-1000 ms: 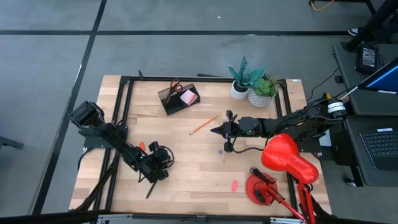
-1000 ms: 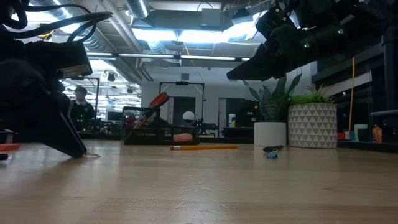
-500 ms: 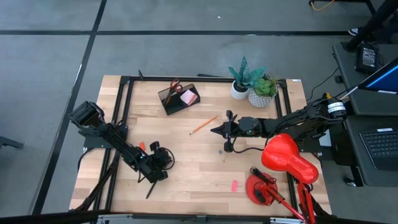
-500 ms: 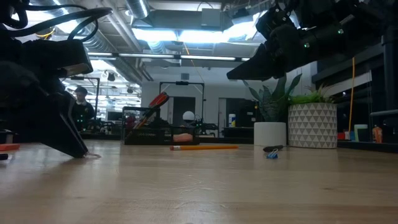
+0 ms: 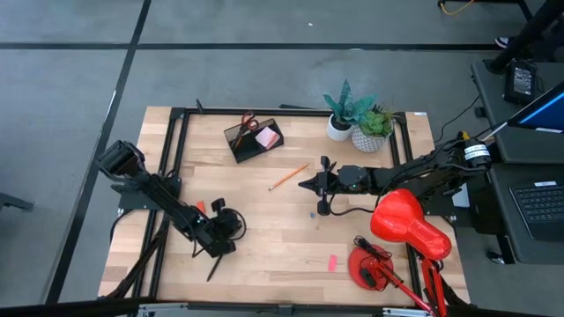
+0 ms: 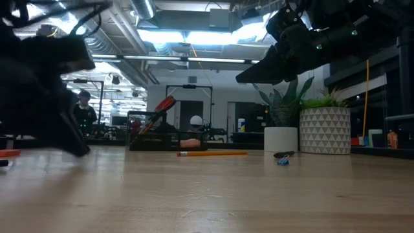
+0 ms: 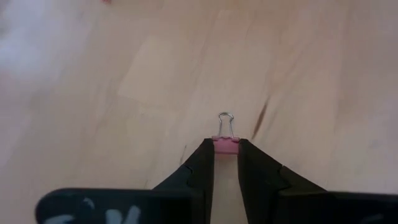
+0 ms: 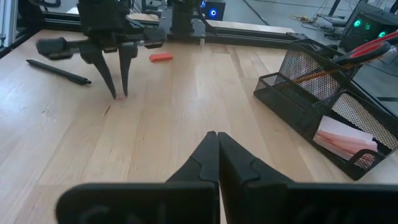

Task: Pick and place office supplies into organizer
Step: Put the pink binder clip into the desk organizer

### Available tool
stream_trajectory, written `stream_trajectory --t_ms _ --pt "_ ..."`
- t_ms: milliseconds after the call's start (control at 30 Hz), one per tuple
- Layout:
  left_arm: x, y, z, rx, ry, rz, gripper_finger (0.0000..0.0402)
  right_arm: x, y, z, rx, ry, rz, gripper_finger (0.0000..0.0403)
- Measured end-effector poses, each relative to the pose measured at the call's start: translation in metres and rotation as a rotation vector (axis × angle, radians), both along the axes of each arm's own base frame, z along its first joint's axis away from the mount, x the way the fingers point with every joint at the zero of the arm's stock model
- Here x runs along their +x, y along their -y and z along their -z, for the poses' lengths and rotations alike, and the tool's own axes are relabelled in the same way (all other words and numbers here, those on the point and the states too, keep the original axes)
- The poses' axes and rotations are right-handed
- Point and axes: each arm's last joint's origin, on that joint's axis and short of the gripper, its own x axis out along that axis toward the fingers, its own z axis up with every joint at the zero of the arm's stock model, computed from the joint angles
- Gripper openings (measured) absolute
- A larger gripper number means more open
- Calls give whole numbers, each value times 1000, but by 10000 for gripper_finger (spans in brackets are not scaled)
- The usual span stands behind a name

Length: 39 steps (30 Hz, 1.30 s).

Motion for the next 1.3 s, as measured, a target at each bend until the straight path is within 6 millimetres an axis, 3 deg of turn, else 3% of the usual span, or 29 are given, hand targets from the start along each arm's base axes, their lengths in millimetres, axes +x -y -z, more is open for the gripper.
stream_trajectory --t_ms 300,567,1300 --pt "-3 -5 -30 80 97 35 50 0 0 0 0 0 0 1" --pt "-11 -20 -52 183 178 -62 49 0 0 0 0 0 0 1" --pt "16 -97 -55 220 242 -547 50 0 0 0 4 0 1 1"
